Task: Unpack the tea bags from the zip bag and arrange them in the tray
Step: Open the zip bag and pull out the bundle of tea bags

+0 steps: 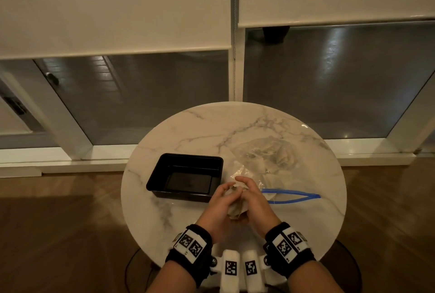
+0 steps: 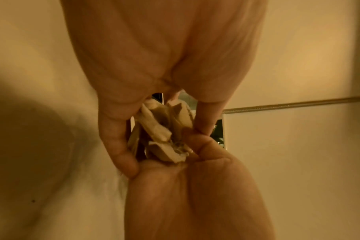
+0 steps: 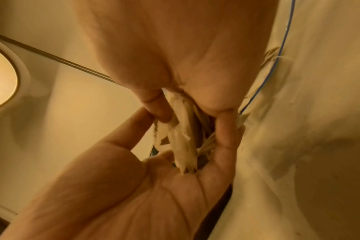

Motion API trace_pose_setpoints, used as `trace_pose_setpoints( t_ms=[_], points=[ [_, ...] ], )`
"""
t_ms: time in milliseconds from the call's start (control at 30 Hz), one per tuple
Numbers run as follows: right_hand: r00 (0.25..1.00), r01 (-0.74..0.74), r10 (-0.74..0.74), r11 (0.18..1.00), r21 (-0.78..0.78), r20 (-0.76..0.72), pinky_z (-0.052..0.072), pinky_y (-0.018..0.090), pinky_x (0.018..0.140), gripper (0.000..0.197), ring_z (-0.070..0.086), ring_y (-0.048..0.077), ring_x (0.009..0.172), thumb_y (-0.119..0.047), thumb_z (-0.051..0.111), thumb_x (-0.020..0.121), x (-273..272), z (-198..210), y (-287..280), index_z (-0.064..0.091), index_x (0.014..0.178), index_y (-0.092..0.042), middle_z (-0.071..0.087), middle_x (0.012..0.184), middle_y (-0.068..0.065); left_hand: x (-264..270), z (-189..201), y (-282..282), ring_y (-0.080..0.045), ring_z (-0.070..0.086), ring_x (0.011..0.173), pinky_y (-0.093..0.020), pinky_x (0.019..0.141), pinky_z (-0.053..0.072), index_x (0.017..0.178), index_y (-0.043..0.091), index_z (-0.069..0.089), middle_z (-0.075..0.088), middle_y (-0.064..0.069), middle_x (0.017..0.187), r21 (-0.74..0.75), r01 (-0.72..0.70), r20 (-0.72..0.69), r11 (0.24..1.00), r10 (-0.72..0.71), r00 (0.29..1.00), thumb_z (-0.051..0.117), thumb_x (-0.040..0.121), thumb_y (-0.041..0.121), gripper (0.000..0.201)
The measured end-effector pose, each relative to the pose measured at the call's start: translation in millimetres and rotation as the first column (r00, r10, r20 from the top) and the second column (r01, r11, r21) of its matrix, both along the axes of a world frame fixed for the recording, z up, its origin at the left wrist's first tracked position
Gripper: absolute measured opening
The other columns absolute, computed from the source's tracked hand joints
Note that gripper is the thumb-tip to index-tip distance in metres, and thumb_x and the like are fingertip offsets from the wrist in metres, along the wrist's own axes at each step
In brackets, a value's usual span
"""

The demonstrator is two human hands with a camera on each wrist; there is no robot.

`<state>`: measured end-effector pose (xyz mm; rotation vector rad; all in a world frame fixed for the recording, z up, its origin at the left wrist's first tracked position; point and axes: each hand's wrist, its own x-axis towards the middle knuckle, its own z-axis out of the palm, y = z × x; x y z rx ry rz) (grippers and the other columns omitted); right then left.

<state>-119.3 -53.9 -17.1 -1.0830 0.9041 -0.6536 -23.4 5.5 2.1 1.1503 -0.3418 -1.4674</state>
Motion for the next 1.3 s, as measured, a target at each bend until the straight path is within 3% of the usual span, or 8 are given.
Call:
trace_pose_setpoints(
  t_ms=[200,333,400,667,833,967,1100,1300],
  points=[
    [0.960,-0.020,-0.046,0.972,0.232,0.276,0.036,0.047,0.116,0.044,0.053,0.027,0.131,-0.023,0.038,0.104,0,-9,2,0.044,0.147,-0.031,0.055,0.142,0.012,12,-16,2,-0.029,0.069,0.106,-0.052,0.095,0.055,0.122,0.013,0.061,0.067,-0.019,0.123,0.024,-0.071,0.102,0.997,0.068,0.992,0.065,0.096,0.009,0.027],
    [0.986,-0.052,0.028,0.988,0.144,0.165,0.035,0.048,0.117,0.050,0.051,0.019,0.134,-0.061,0.047,0.096,-3,-20,1,0.041,0.144,-0.051,0.052,0.147,0.000,13,-28,0,-0.033,0.069,0.108,-0.054,0.096,0.056,0.119,0.012,0.062,0.068,-0.017,0.119,0.025,-0.097,0.228,0.995,0.088,0.970,0.066,0.091,-0.002,0.032],
    [0.995,0.005,-0.014,0.996,0.088,0.103,0.042,0.050,0.112,0.051,0.055,0.020,0.129,-0.057,0.051,0.095,-6,-20,-1,0.044,0.143,-0.044,0.054,0.143,0.001,15,-30,0,-0.031,0.069,0.106,-0.045,0.089,0.060,0.114,0.014,0.064,0.069,-0.016,0.117,0.000,-0.096,0.377,0.995,0.089,0.922,0.071,0.088,0.002,0.029],
    [0.934,0.295,-0.342,0.901,-0.319,-0.101,0.060,0.048,0.072,0.015,0.070,0.030,0.083,-0.008,0.058,0.096,-35,-20,-13,0.065,0.095,-0.021,0.066,0.097,0.004,21,-38,5,-0.011,0.064,0.098,-0.029,0.087,0.056,0.105,0.027,0.065,0.064,0.006,0.108,0.067,0.052,0.909,0.996,-0.082,0.408,0.067,0.089,0.014,0.021],
    [0.866,0.112,-0.360,0.817,-0.566,-0.347,0.054,0.042,0.065,0.023,0.062,0.024,0.066,-0.003,0.061,0.088,-62,-35,-15,0.071,0.070,-0.012,0.066,0.065,0.004,16,-32,7,-0.014,0.059,0.108,-0.023,0.090,0.049,0.127,0.023,0.060,0.051,0.006,0.131,0.145,0.152,0.975,0.978,-0.168,0.148,0.056,0.091,0.012,0.038],
    [0.782,-0.081,-0.426,0.655,-0.751,-0.456,0.049,0.032,0.095,0.023,0.062,0.018,0.097,0.004,0.066,0.081,-69,-44,-14,0.079,0.095,-0.009,0.073,0.095,0.001,10,-23,6,-0.012,0.056,0.115,-0.028,0.089,0.054,0.121,0.031,0.065,0.052,0.015,0.138,0.160,0.096,0.986,0.982,-0.155,-0.061,0.056,0.094,0.031,0.028],
    [0.765,-0.135,-0.451,0.585,-0.800,-0.460,0.040,0.027,0.103,0.037,0.060,0.021,0.113,0.009,0.062,0.081,-67,-44,-16,0.075,0.112,-0.007,0.071,0.114,0.005,4,-13,-2,-0.010,0.054,0.108,-0.024,0.086,0.051,0.114,0.033,0.068,0.061,0.017,0.121,0.095,0.070,0.983,0.993,-0.083,-0.162,0.056,0.094,0.034,0.023],
    [0.786,-0.191,-0.286,0.731,-0.655,-0.548,0.048,0.030,0.100,0.054,0.058,0.019,0.118,-0.001,0.048,0.094,-68,-36,-32,0.051,0.144,-0.020,0.065,0.128,0.004,-7,-7,-31,-0.033,0.032,0.141,-0.051,0.103,0.040,0.121,0.035,0.069,0.036,-0.003,0.157,0.287,0.255,0.912,0.923,-0.183,-0.366,0.059,0.092,0.032,0.031]
  ],
)
